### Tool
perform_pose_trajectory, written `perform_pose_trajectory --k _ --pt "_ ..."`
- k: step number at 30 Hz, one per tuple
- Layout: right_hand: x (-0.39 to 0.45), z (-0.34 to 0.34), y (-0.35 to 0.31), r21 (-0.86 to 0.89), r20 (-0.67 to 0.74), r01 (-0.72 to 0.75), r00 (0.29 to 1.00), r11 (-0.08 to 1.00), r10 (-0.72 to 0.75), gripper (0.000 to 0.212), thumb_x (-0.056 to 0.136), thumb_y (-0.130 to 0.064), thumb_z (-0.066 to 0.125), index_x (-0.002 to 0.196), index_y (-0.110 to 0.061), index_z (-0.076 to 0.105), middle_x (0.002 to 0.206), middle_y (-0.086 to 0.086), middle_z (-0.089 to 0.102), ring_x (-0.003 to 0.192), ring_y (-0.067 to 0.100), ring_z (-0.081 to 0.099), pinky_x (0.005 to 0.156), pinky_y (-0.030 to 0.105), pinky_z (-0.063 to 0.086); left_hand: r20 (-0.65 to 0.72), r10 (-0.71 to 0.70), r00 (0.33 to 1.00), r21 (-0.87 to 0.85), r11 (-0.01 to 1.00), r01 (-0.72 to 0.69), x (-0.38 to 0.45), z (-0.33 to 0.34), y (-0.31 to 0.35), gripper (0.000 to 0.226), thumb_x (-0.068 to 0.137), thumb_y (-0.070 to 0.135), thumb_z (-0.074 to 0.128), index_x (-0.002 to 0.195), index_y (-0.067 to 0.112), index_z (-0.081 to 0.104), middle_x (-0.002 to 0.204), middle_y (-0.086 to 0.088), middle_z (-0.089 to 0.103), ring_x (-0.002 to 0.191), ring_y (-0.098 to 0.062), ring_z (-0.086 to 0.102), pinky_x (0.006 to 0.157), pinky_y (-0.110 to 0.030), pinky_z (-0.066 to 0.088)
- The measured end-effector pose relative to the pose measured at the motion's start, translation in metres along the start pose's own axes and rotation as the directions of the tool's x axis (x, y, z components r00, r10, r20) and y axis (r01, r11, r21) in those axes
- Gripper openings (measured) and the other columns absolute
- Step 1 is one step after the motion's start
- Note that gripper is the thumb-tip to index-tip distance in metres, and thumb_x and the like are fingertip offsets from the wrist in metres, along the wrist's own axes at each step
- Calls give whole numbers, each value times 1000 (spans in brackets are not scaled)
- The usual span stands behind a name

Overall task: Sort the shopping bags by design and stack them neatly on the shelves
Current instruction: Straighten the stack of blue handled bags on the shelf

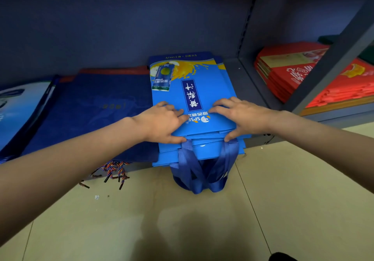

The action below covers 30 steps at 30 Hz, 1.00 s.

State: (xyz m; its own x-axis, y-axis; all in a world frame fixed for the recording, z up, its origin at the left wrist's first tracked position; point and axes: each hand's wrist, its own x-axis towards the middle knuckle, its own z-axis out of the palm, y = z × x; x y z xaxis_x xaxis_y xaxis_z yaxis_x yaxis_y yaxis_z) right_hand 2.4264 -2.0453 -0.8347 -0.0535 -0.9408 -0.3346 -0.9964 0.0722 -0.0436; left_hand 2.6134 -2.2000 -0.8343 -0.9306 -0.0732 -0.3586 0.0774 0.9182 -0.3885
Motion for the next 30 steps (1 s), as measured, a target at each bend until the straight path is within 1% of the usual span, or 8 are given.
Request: perform_pose_trajectory --k 2,5,11,13,19,23,28,30 --pt "-2 -5 0 76 -3 7 1000 997 -7 78 77 -45 72 142 -29 30 140 -7 32 124 19 38 99 38 40 -127 37 991 93 995 -26 1 2 0 86 85 63 1 138 7 39 133 -13 53 114 -28 54 105 -39 35" --pt "-4 -13 2 118 2 1 1000 993 -1 67 77 -32 72 135 -28 38 131 -7 39 113 19 47 94 36 42 -341 23 940 55 998 -4 3 13 8 73 83 51 18 100 0 68 86 -15 70 71 -27 67 81 -39 53" --pt "-8 -33 4 107 -51 11 999 994 -6 61 78 -23 67 134 -25 44 127 -1 48 110 22 50 94 35 41 -575 -113 810 -37 993 113 14 10 23 47 68 45 72 94 6 71 91 -11 72 76 -24 70 76 -38 56" --pt "-12 -40 9 129 -101 37 995 991 -24 60 78 -22 68 134 -24 47 128 1 52 114 22 51 98 34 39 -640 -127 758 -95 992 86 13 1 13 45 77 45 64 95 5 71 90 -12 72 74 -23 70 73 -37 57" --pt "-22 -59 19 281 -384 108 923 954 8 54 75 -26 77 125 -16 58 123 3 58 115 19 53 97 20 33 -688 -123 715 -88 992 86 0 -23 -21 46 86 38 33 90 10 69 76 -2 71 62 -20 68 68 -27 54" --pt "-20 -43 7 271 -293 60 956 961 23 79 72 -39 78 139 -19 41 134 3 43 122 20 38 104 23 26 -659 -72 749 71 985 156 -2 -26 -25 12 74 24 65 82 15 67 63 3 66 54 -18 64 78 -28 50" --pt "-18 -33 -10 34 -217 -97 971 995 102 84 79 -45 69 146 -21 23 140 0 32 122 21 33 98 33 34 -594 -149 790 1 982 187 -1 -28 -18 38 45 17 86 79 16 68 55 3 63 44 -20 60 71 -26 52" --pt "-23 -38 -12 69 -335 -64 939 996 83 79 81 -55 61 143 -16 32 141 4 35 124 26 37 103 37 34 -614 -170 771 -6 978 211 -1 -31 -22 37 47 17 86 80 16 68 54 2 63 41 -21 58 67 -25 52"
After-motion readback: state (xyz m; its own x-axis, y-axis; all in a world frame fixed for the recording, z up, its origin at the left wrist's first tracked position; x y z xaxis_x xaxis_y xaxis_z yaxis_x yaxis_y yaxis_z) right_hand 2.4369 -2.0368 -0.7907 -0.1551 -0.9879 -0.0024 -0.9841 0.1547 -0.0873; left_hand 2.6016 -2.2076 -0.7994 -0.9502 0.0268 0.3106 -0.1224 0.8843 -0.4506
